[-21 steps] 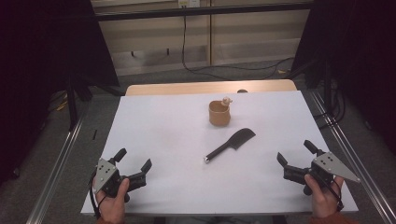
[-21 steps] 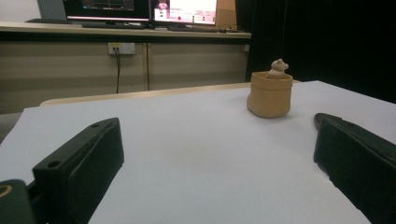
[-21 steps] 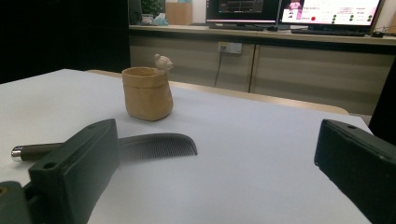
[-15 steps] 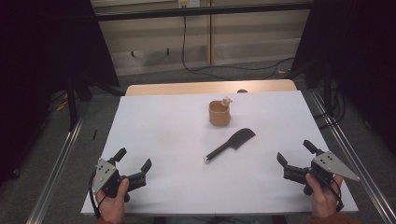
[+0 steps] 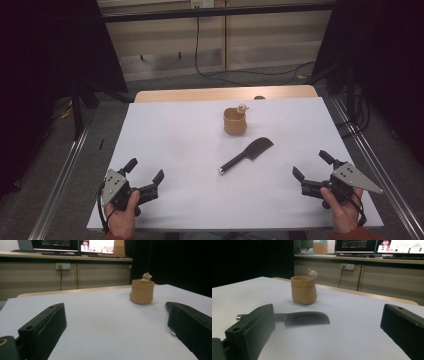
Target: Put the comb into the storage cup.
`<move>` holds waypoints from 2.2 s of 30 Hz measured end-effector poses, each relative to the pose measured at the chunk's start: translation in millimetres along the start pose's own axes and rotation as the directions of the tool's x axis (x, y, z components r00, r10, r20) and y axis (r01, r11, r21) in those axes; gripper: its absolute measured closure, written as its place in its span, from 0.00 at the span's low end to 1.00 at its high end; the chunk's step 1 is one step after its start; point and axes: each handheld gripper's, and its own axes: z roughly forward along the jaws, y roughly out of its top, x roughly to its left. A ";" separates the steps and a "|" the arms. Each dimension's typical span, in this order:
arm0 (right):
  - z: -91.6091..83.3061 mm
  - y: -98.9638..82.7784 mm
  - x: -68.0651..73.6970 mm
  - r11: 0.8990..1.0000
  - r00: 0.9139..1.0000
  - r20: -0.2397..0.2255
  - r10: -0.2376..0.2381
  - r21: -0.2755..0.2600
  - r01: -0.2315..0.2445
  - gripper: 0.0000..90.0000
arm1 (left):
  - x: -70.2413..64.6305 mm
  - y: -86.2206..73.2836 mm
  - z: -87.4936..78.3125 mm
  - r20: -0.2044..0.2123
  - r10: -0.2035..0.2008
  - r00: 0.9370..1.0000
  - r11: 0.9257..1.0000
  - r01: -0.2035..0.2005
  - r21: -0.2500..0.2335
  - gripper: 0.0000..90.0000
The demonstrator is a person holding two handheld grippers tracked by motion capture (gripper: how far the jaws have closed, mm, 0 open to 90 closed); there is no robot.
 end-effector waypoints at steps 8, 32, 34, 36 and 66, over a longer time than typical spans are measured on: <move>3.7 1.8 5.9 1.000 0.999 -0.049 0.000 -0.001 0.000 0.00 | -3.4 -0.2 -0.9 -0.004 0.013 1.000 1.000 -0.013 0.000 0.03; 44.6 9.9 23.9 0.999 0.988 -0.151 -0.019 0.024 0.023 0.03 | -2.8 1.0 -1.3 0.012 0.014 1.000 1.000 -0.014 -0.004 0.03; 46.7 10.7 23.8 0.999 0.988 -0.153 -0.023 0.019 0.026 0.04 | -2.7 0.7 -1.1 0.013 0.014 1.000 1.000 -0.014 -0.001 0.03; 53.3 13.6 23.7 1.000 0.987 -0.157 -0.020 0.014 0.023 0.06 | -2.5 0.1 -0.2 0.013 0.016 1.000 1.000 -0.016 0.011 0.03; 127.5 58.2 2.3 0.998 0.997 -0.078 -0.021 -0.058 0.017 0.12 | -0.2 0.1 -0.6 0.012 0.019 1.000 1.000 -0.019 0.011 0.03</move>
